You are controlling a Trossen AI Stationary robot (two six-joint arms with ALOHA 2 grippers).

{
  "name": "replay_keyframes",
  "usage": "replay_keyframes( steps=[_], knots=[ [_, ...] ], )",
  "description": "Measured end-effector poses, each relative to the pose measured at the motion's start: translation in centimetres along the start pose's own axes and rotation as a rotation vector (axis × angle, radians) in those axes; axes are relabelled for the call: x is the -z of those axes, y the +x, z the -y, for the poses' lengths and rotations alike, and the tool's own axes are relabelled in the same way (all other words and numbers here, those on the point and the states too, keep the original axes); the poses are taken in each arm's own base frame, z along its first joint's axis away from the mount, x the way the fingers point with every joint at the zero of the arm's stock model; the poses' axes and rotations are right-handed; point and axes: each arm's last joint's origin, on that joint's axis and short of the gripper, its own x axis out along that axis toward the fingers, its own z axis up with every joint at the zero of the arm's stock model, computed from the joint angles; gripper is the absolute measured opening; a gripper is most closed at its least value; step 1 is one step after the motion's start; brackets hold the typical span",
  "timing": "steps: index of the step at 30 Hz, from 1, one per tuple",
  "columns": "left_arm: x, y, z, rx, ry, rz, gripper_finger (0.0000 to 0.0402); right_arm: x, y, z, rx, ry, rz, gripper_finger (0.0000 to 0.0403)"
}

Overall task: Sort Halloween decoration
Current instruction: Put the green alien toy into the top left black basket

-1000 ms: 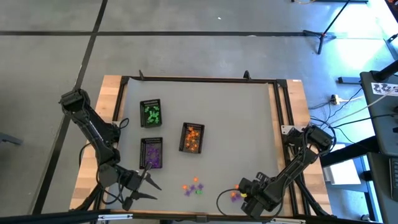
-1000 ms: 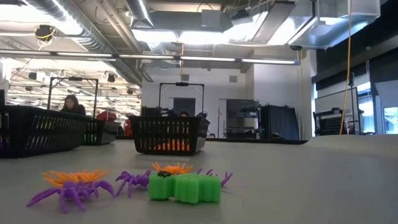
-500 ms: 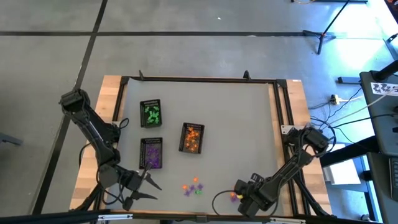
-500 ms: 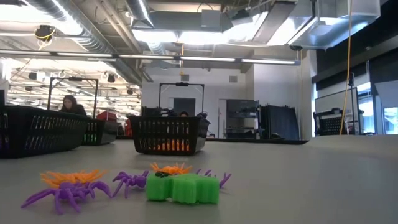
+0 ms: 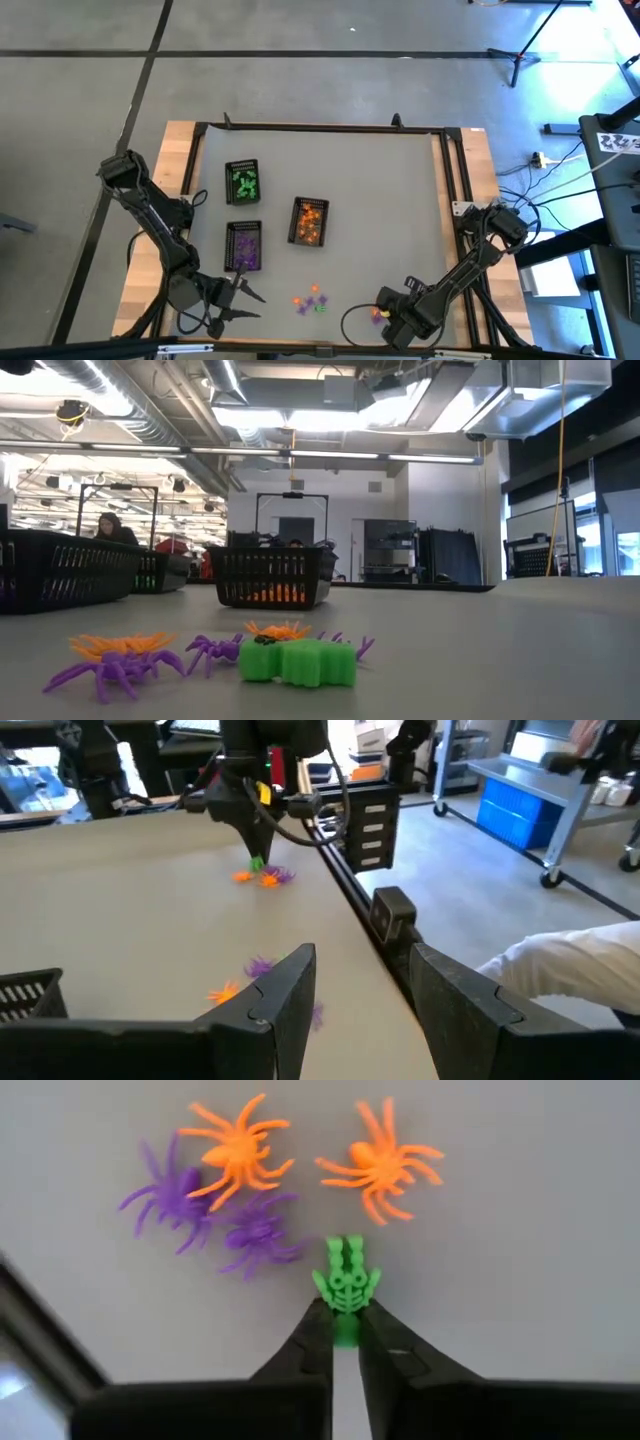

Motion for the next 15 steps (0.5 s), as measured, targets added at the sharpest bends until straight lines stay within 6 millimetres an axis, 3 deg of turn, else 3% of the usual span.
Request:
replay_keyframes(
  steps=[4,8,15],
  knots=[
    [0.2,0.1,0.0,-0.009,0.0,-0.003,0.0156,-0.4,-1.8,-0.3,0.053,0.006,0.052,0.0043],
    [0.1,0.1,0.0,-0.029,-0.016,0.004,0.0156,-1.1,-3.5,-0.8,0.068,0.011,0.124,0.0032],
    [0.1,0.1,-0.2,-0.091,0.045,0.013,0.0156,-4.0,-4.9,-2.4,-0.05,0.046,0.427,0.0021]
  ],
)
